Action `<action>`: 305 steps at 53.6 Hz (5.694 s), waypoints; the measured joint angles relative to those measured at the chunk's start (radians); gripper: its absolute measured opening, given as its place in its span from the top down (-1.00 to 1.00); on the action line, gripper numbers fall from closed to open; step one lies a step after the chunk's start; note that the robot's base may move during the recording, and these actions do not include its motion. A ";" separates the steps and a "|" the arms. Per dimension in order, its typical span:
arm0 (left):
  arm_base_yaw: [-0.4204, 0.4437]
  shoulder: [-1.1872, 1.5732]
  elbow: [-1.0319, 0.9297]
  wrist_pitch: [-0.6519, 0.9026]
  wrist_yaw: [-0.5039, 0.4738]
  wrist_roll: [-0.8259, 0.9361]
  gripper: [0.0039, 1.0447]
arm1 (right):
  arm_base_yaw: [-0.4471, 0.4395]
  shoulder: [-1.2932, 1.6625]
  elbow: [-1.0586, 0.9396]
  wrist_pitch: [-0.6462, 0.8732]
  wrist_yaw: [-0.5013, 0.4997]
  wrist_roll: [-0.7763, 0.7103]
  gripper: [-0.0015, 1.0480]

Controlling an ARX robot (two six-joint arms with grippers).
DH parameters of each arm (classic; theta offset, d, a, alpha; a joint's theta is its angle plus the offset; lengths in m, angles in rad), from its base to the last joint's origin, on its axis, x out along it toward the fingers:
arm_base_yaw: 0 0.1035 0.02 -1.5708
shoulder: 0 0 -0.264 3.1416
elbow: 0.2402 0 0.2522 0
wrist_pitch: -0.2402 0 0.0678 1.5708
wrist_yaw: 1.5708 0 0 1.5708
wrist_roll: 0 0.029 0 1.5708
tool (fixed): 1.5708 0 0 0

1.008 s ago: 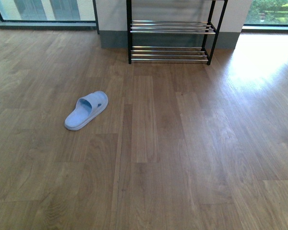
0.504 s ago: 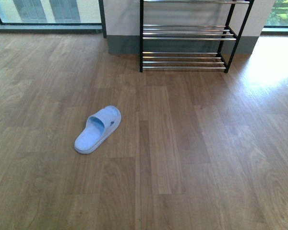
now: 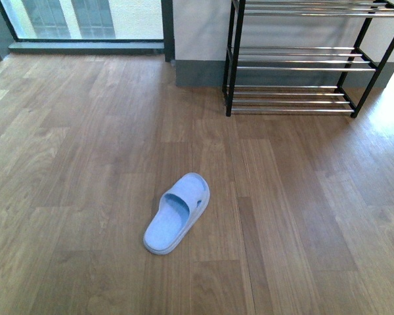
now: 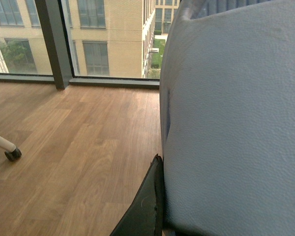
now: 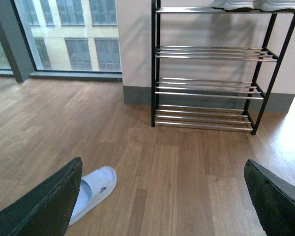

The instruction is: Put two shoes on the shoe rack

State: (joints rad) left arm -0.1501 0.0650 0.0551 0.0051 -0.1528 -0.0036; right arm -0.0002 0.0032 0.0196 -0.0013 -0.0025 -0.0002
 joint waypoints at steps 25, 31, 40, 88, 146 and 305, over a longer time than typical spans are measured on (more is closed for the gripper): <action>0.000 0.000 0.000 0.000 0.003 0.000 0.97 | 0.000 0.000 0.000 0.000 0.005 0.000 -0.82; 0.000 0.000 0.000 0.000 0.004 0.000 0.97 | 0.000 0.000 0.000 0.000 0.005 0.000 -0.82; 0.000 0.000 -0.001 -0.001 -0.003 0.000 0.97 | -0.034 0.015 0.007 -0.034 -0.120 -0.010 -0.82; 0.000 0.000 -0.001 -0.001 0.000 0.000 0.97 | 0.275 2.273 0.660 0.783 0.037 -0.079 -0.82; 0.000 0.000 -0.001 -0.001 0.000 0.000 0.97 | 0.254 2.946 1.259 0.785 0.097 -0.022 -0.82; 0.001 -0.003 -0.003 -0.001 0.001 0.000 0.97 | 0.227 1.036 0.325 0.648 -0.025 -0.404 0.96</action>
State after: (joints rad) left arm -0.1493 0.0624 0.0517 0.0040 -0.1516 -0.0036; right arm 0.2268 1.0389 0.3450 0.6468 -0.0273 -0.4042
